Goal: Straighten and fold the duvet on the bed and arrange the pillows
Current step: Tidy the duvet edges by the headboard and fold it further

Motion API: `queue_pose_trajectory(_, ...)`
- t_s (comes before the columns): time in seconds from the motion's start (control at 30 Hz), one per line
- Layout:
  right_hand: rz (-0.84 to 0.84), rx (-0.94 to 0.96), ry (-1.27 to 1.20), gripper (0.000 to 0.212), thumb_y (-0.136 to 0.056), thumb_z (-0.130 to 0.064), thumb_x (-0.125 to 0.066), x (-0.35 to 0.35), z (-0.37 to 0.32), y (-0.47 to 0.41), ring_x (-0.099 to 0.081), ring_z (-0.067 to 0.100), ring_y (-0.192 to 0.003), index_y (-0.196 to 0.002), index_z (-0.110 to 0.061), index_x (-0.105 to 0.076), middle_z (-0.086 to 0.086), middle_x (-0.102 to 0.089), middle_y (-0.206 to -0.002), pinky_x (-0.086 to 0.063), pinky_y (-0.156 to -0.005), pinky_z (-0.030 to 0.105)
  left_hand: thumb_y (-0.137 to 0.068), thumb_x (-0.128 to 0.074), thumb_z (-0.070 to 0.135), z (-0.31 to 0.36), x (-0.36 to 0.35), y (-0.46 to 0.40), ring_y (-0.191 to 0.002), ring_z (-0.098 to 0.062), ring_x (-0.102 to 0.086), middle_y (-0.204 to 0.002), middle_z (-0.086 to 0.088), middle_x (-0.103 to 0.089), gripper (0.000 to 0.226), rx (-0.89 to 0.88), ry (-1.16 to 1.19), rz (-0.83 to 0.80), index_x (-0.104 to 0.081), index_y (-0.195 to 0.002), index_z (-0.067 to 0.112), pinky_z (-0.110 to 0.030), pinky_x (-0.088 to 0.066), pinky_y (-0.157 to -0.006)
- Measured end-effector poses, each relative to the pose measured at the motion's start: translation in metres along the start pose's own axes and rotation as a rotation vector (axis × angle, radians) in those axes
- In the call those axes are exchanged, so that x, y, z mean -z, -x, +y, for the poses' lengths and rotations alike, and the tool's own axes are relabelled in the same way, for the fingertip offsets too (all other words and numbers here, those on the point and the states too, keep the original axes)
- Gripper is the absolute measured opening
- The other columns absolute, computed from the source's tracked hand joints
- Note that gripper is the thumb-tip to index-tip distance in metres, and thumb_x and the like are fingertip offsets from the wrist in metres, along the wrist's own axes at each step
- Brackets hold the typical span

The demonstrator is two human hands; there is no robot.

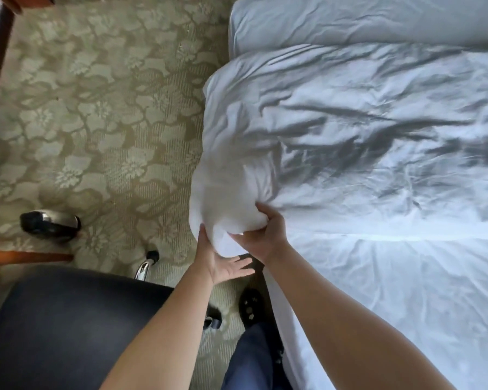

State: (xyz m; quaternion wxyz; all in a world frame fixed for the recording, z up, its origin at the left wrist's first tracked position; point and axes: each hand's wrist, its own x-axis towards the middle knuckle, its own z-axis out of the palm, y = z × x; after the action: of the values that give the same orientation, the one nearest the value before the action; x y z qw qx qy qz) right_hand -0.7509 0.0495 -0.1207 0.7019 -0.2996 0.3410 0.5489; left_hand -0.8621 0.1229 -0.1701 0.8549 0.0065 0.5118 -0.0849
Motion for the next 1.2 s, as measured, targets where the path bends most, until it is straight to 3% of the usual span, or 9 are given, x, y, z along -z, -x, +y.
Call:
queue_pose_trajectory(0.13, -0.045, -0.018, 0.060, 0.044, -0.073, -0.013, -0.062, -0.009, -0.004, 0.011, -0.055, 0.040, -0.111, -0.115, 0.001, -0.062, 0.022, -0.060, -0.119, -0.040, -0.100, 0.049, -0.086, -0.058, 0.038, 0.013, -0.032, 0.019, -0.116, -0.035, -0.057, -0.125, -0.012, -0.060, 0.055, -0.208, 0.233, -0.218, -0.051, -0.135, 0.012, -0.049, -0.050, -0.092)
queue_pose_trajectory(0.3, 0.065, 0.066, 0.120, 0.037, -0.064, -0.002, -0.063, 0.009, -0.014, 0.006, -0.062, 0.030, -0.098, -0.101, -0.002, -0.066, 0.014, -0.066, -0.103, -0.047, -0.092, 0.038, -0.076, -0.038, -0.015, 0.036, -0.032, 0.043, -0.090, -0.031, -0.063, -0.097, -0.009, -0.068, 0.043, -0.633, 0.302, 0.128, -0.063, -0.100, 0.010, -0.046, -0.056, -0.065)
queue_pose_trajectory(0.4, 0.422, 0.110, 0.349, 0.006, -0.082, -0.010, -0.057, 0.038, -0.009, 0.011, -0.055, 0.017, -0.070, -0.087, -0.013, -0.060, 0.003, -0.057, -0.079, -0.046, -0.064, 0.026, -0.085, -0.044, -0.010, 0.023, -0.009, 0.035, -0.077, -0.020, -0.057, -0.099, -0.008, -0.057, 0.025, -0.608, -0.081, 0.474, -0.059, -0.096, 0.005, -0.028, -0.051, -0.063)
queue_pose_trajectory(0.47, 0.589, 0.046, 0.483, 0.011, -0.086, -0.021, -0.061, 0.054, -0.002, 0.014, -0.055, 0.015, -0.073, -0.092, -0.013, -0.057, 0.002, -0.051, -0.081, -0.047, -0.073, 0.026, -0.084, -0.056, 0.002, 0.008, 0.005, 0.020, -0.098, -0.026, -0.059, -0.112, -0.015, -0.055, 0.040, -0.485, -0.281, 0.574, -0.052, -0.123, -0.002, -0.029, -0.051, -0.082)
queue_pose_trajectory(0.6, 0.510, -0.115, 0.601, 0.040, -0.092, -0.027, -0.058, 0.060, 0.002, 0.019, -0.057, 0.023, -0.108, -0.124, -0.005, -0.049, 0.011, -0.055, -0.109, -0.040, -0.100, 0.033, -0.082, -0.058, 0.018, -0.014, 0.006, 0.012, -0.137, -0.037, -0.033, -0.149, -0.016, -0.034, 0.063, -0.357, -0.239, 0.541, -0.039, -0.142, 0.008, -0.051, -0.035, -0.106)
queue_pose_trajectory(0.8, 0.462, -0.114, 0.691, 0.028, -0.095, -0.026, -0.052, 0.039, 0.007, 0.033, -0.057, 0.023, -0.096, -0.110, -0.003, -0.057, 0.010, -0.059, -0.103, -0.044, -0.081, 0.030, -0.098, -0.036, 0.002, -0.031, -0.017, 0.039, -0.133, -0.028, -0.040, -0.142, -0.012, -0.045, 0.045, -0.454, -0.324, 0.477, -0.038, -0.143, 0.008, -0.044, -0.030, -0.114)
queue_pose_trajectory(0.93, 0.330, -0.026, 0.711, 0.038, -0.099, -0.012, -0.036, 0.021, 0.012, 0.047, -0.045, 0.032, -0.131, -0.129, 0.009, -0.048, 0.025, -0.047, -0.139, -0.035, -0.109, 0.030, -0.098, -0.037, 0.002, -0.037, -0.016, 0.049, -0.130, -0.031, -0.043, -0.138, -0.013, -0.049, 0.042, -0.453, -0.289, 0.439, -0.041, -0.139, 0.007, -0.046, -0.033, -0.111)
queue_pose_trajectory(1.07, 0.335, 0.349, 1.613, 0.021, -0.092, -0.008, -0.045, 0.009, 0.018, 0.038, -0.056, 0.021, -0.107, -0.091, -0.020, -0.063, 0.001, -0.063, -0.105, -0.044, -0.078, 0.018, -0.099, -0.038, 0.004, -0.034, -0.014, 0.052, -0.128, -0.032, -0.047, -0.135, -0.014, -0.053, 0.039, -0.443, -0.241, 0.412, -0.044, -0.137, 0.006, -0.046, -0.035, -0.111)
queue_pose_trajectory(1.2, 0.220, 0.443, 2.163, 0.043, -0.092, -0.011, -0.048, 0.019, 0.001, 0.016, -0.043, 0.017, -0.129, -0.133, -0.022, -0.051, -0.005, -0.045, -0.141, -0.038, -0.100, 0.025, -0.100, -0.039, 0.009, -0.017, -0.010, 0.029, -0.126, -0.032, -0.048, -0.134, -0.014, -0.053, 0.038, -0.398, -0.190, 0.401, -0.044, -0.137, 0.007, -0.046, -0.037, -0.108)
